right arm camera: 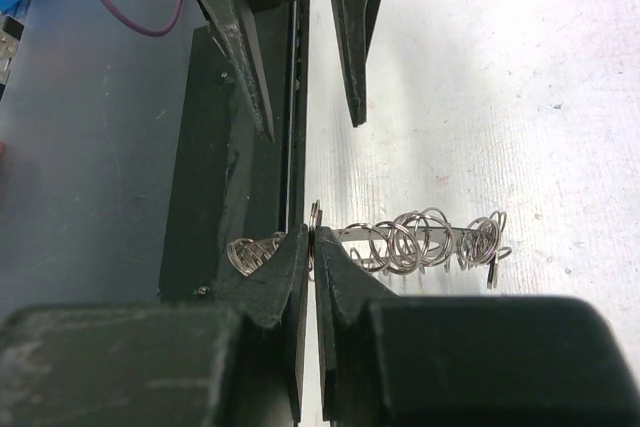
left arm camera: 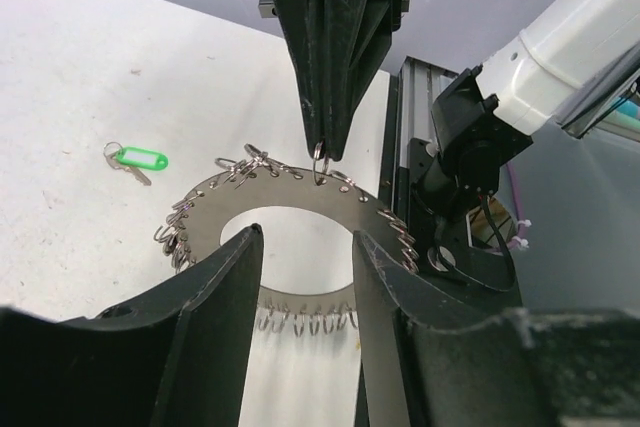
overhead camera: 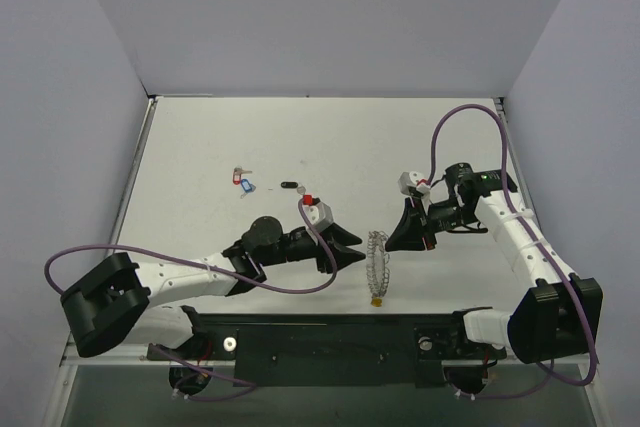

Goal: Put the keys on the keyring

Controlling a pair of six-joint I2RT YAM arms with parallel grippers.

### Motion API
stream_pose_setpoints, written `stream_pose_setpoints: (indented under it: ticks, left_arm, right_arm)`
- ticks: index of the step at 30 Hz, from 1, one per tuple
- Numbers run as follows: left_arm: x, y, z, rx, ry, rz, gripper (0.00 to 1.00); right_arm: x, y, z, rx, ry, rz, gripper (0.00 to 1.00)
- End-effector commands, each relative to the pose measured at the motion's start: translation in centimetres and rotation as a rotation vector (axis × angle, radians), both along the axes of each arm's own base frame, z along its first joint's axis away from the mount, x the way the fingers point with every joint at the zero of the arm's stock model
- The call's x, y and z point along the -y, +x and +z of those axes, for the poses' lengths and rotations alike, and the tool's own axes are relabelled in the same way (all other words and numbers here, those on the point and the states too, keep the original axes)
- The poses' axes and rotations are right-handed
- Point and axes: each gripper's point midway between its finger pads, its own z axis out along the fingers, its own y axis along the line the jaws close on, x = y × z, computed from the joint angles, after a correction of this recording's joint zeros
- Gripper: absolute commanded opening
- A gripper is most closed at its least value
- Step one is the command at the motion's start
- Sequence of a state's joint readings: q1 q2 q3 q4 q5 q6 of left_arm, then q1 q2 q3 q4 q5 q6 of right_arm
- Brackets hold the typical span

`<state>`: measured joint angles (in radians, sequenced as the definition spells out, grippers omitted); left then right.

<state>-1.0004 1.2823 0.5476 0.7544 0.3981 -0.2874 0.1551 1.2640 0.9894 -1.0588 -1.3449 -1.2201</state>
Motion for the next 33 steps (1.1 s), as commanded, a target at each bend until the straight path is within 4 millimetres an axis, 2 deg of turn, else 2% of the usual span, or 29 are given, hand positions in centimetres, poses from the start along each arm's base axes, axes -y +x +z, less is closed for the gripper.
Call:
stream_pose_setpoints:
  ticks: [1,10,25,33]
  left_arm:
    - [0.4,0.6,5.1,0.092,-0.259,0.033,0.5]
    - [2.6,0.4,4.9,0.077,-0.299,-0.02,0.43]
    - [3.8,0.5,2.6,0.047,-0.273,-0.031,0.39]
    - [4.3,0.4,2.7,0.048,-0.279,-0.049,0.33]
  right_arm:
    - [-0.6,-0.1,2.8,0.01,0.097,-0.019,0.0]
    - [-0.5,0.0,2.7,0.006,0.096,-0.026,0.0]
    - [-0.5,0.0,2.8,0.005,0.098,-0.03,0.0]
    - [-0.5,0.0,2.8,0.008,0.098,-0.031,0.0]
